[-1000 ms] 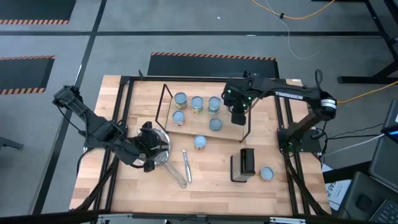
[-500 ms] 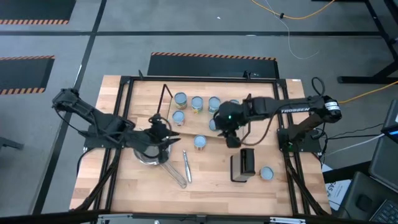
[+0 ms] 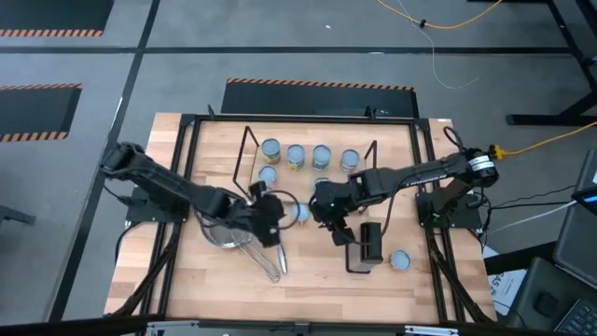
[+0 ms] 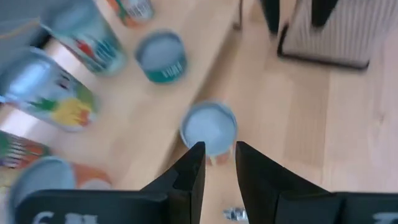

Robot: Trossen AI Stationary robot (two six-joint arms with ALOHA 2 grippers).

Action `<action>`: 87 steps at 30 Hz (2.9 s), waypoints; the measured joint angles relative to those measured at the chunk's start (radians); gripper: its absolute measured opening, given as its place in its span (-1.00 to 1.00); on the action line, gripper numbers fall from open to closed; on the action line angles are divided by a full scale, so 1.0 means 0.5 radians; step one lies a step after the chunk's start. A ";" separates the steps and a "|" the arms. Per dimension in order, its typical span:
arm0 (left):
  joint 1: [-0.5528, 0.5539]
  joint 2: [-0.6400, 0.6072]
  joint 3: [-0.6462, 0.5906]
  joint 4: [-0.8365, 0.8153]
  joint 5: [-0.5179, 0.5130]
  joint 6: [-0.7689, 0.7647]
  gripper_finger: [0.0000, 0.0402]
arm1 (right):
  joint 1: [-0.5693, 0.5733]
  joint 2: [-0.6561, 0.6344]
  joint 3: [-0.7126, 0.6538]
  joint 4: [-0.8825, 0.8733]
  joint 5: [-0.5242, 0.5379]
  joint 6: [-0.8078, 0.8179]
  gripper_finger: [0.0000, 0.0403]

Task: Pick and place cans onto a shelf
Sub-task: Put the brown can on the shelf aligned with the other red can

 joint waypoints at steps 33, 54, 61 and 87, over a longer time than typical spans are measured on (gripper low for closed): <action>0.247 0.620 0.002 0.539 0.475 0.667 -0.59 | 0.020 -0.001 0.000 -0.029 0.002 0.007 -0.29; 0.258 0.616 0.000 0.420 0.516 0.662 -0.95 | 0.020 -0.002 0.000 -0.081 -0.001 0.008 -0.29; 0.245 0.610 0.000 0.419 0.552 0.659 -0.98 | 0.021 -0.002 0.000 -0.096 -0.002 0.003 -0.29; 0.009 -0.106 -0.002 0.504 1.920 0.938 -1.00 | 0.181 -0.004 0.003 0.652 -0.268 -0.623 -0.29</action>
